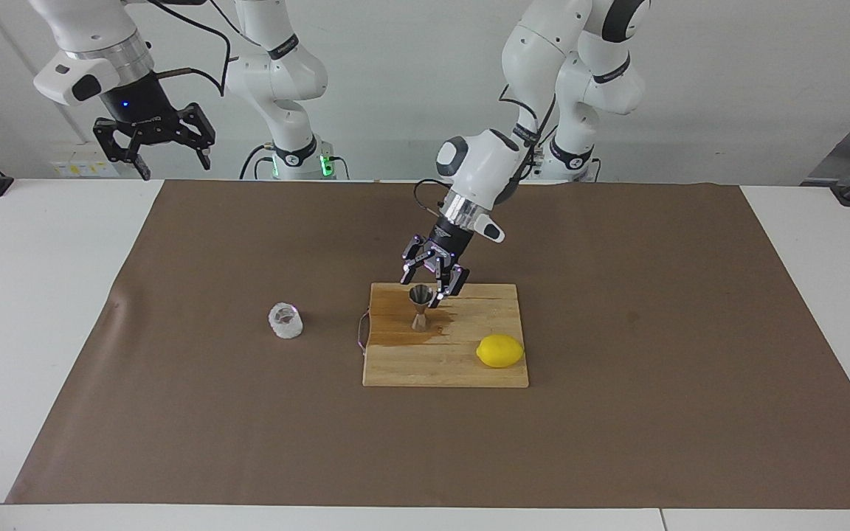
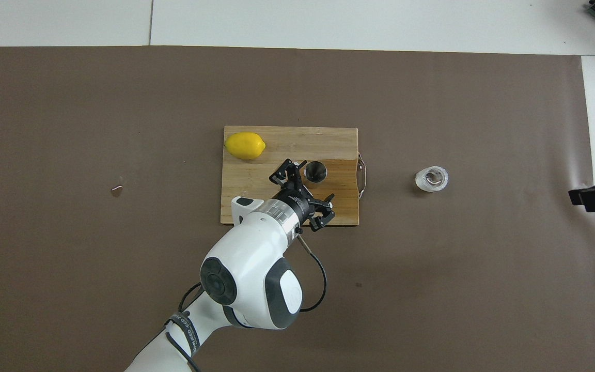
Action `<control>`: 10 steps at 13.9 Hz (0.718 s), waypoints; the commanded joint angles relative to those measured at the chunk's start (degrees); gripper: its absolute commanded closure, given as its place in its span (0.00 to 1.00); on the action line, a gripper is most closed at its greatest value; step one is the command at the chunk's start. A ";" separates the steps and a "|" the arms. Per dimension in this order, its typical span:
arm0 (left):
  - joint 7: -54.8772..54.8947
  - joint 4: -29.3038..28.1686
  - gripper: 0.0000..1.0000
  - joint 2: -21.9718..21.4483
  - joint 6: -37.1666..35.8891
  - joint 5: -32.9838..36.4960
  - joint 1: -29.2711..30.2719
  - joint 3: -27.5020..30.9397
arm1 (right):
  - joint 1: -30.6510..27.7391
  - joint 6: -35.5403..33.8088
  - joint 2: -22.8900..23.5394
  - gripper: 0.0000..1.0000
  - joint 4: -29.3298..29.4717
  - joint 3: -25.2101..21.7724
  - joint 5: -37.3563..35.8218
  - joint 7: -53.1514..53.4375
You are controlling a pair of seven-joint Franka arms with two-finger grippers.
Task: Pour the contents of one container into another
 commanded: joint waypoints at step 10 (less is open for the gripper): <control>-0.23 -1.05 0.00 -12.12 -19.54 2.28 6.61 1.43 | -3.07 12.44 4.52 0.00 -4.69 -0.26 6.40 -50.79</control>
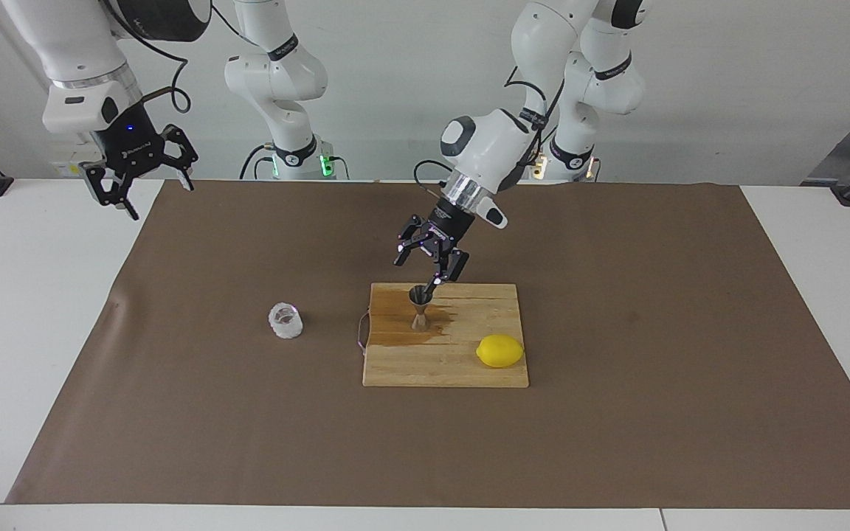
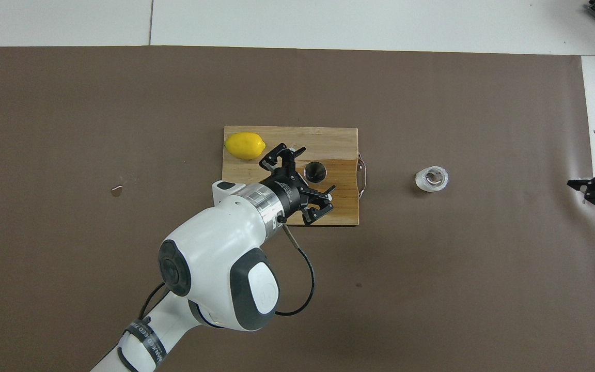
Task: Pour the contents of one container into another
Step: 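Withdraw the left gripper while the right gripper reaches the white cup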
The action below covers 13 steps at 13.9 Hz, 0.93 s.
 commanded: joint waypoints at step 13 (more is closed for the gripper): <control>20.62 9.53 0.00 -6.88 -42.71 38.93 19.52 0.32 | -3.43 2.38 21.68 0.00 -3.51 0.68 25.96 -43.25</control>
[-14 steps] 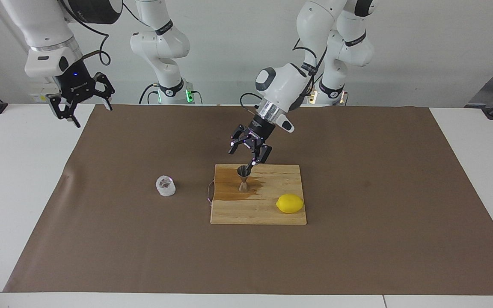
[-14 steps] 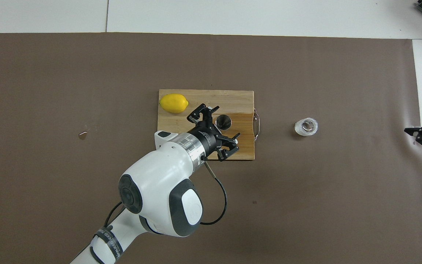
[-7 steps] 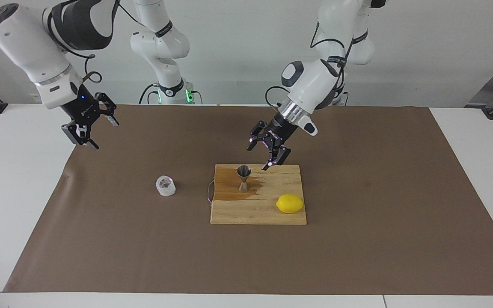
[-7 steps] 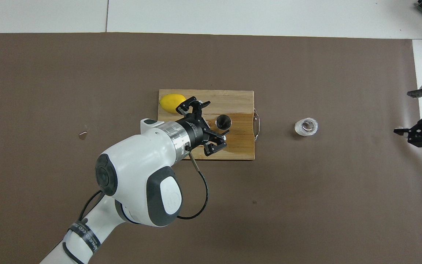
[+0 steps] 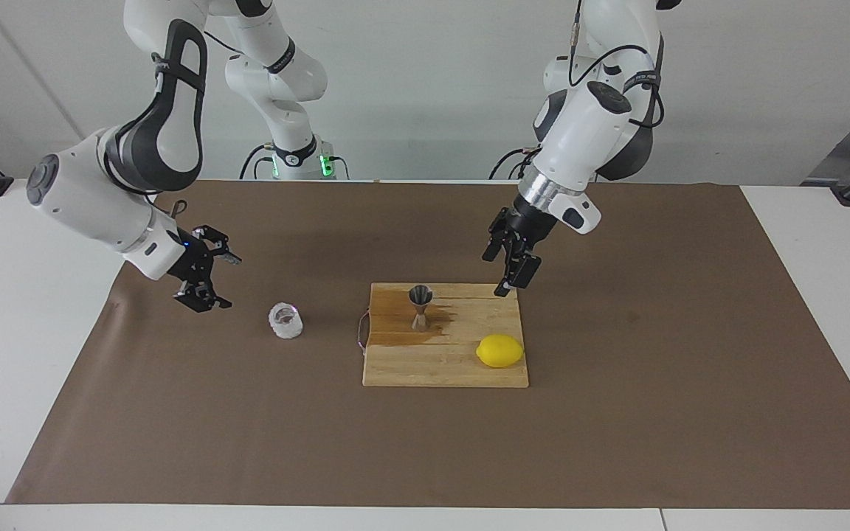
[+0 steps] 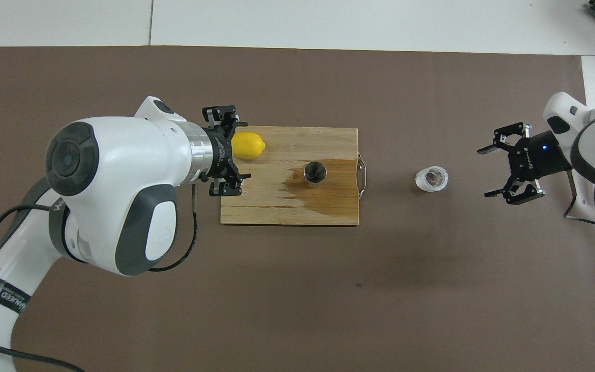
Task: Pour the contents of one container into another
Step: 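Withdraw the left gripper while the right gripper reaches the white cup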
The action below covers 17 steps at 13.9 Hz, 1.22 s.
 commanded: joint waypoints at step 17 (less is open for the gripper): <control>89.36 0.04 0.00 -9.32 -27.98 16.25 17.90 -0.28 | 1.25 10.38 10.73 0.00 -6.86 0.25 19.00 -17.93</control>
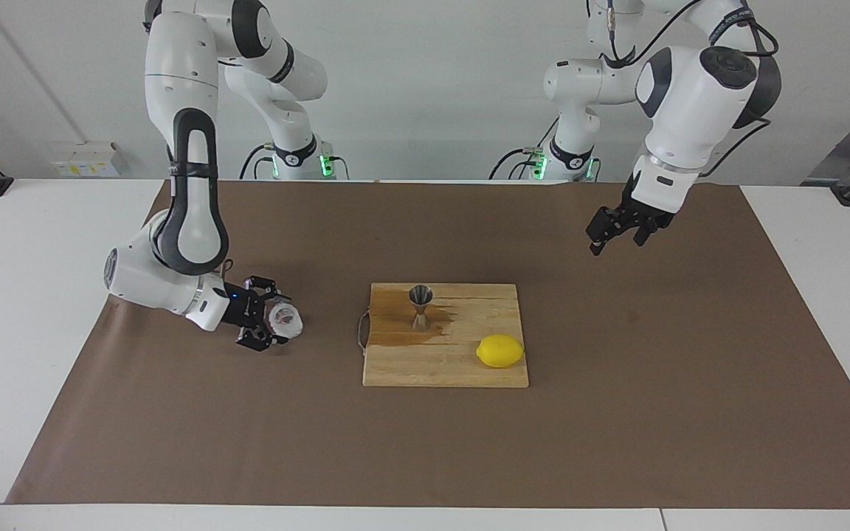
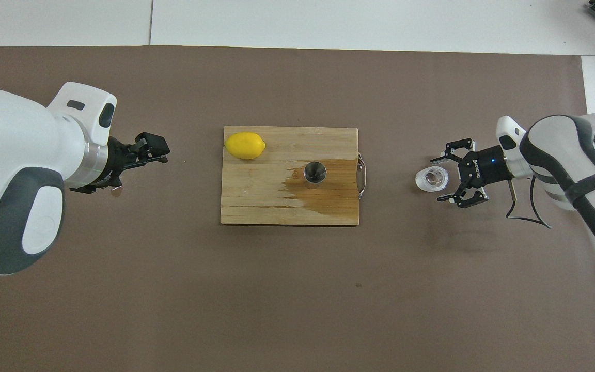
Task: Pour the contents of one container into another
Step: 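Withdraw the left gripper while the right gripper reaches the white cup, then grasp the small white cup with the right gripper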
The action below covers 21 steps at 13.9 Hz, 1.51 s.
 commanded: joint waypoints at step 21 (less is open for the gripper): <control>18.76 15.92 0.00 5.32 -14.60 2.80 6.99 -0.54 | 14.99 -0.01 -13.65 0.63 3.14 2.00 -12.85 41.22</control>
